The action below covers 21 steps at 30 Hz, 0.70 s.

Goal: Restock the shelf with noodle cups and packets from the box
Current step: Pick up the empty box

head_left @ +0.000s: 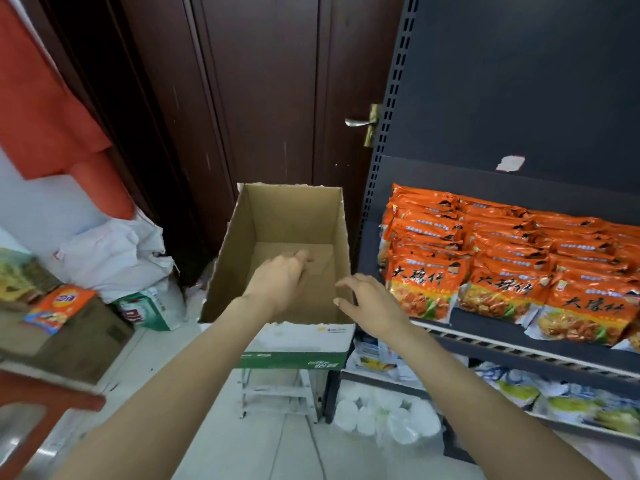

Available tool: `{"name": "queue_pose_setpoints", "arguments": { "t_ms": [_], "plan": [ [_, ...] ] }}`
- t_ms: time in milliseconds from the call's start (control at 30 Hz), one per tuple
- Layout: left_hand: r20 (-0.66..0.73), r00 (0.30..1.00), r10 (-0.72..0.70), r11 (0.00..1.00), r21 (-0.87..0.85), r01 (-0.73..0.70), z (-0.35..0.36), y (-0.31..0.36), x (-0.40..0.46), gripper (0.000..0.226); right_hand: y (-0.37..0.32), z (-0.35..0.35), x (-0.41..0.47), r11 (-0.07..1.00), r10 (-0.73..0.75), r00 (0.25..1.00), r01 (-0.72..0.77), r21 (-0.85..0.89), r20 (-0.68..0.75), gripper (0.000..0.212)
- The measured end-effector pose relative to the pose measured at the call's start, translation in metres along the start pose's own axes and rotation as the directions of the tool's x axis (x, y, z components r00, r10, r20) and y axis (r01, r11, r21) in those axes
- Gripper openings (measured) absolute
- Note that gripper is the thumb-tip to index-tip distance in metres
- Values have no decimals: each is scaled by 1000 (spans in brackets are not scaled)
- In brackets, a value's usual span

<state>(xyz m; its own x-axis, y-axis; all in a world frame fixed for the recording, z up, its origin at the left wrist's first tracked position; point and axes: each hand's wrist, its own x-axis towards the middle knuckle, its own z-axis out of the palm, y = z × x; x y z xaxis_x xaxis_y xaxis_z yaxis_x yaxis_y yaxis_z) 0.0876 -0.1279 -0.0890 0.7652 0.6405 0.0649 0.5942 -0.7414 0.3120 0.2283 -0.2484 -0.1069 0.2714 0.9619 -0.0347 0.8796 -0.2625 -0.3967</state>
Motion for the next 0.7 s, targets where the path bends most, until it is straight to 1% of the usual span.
{"name": "queue_pose_setpoints", "arguments": {
  "t_ms": [67,100,167,233,300,333,400,467,567,700],
  "plan": [
    [83,997,4,1000,-31,-1,-1,-24,-14,29,-21,17,-3,999,37,998,-36,-10,57,44],
    [134,991,11,999,-41,-5,-1,-35,-22,32,-29,26,-4,998,57,995,-55,-25,86,47],
    [252,968,14,998,-59,1,3,-53,-38,46,-43,40,-7,993,106,985,-98,-62,136,51],
    [349,937,-3,1000,-26,13,9,-69,-52,61,-56,52,-10,983,159,974,-140,-121,164,51],
    [394,919,-23,999,46,6,16,-79,-63,61,-68,63,-15,964,197,969,-163,-210,150,48],
    [393,919,-29,997,82,-4,19,-83,-68,56,-72,66,-18,955,212,969,-178,-235,124,46],
    [355,934,-28,992,128,-19,24,-87,-76,39,-80,72,-24,949,240,968,-217,-228,75,41],
    [309,950,-40,993,120,3,25,-88,-83,24,-87,76,-30,947,261,965,-249,-203,35,35],
    [301,954,-12,994,107,-21,23,-88,-100,20,-96,82,-47,942,292,956,-288,-171,-5,30],
    [283,954,97,981,136,-140,22,-85,-132,22,-102,85,-78,945,316,948,-318,-84,-36,28]
  ]
}}
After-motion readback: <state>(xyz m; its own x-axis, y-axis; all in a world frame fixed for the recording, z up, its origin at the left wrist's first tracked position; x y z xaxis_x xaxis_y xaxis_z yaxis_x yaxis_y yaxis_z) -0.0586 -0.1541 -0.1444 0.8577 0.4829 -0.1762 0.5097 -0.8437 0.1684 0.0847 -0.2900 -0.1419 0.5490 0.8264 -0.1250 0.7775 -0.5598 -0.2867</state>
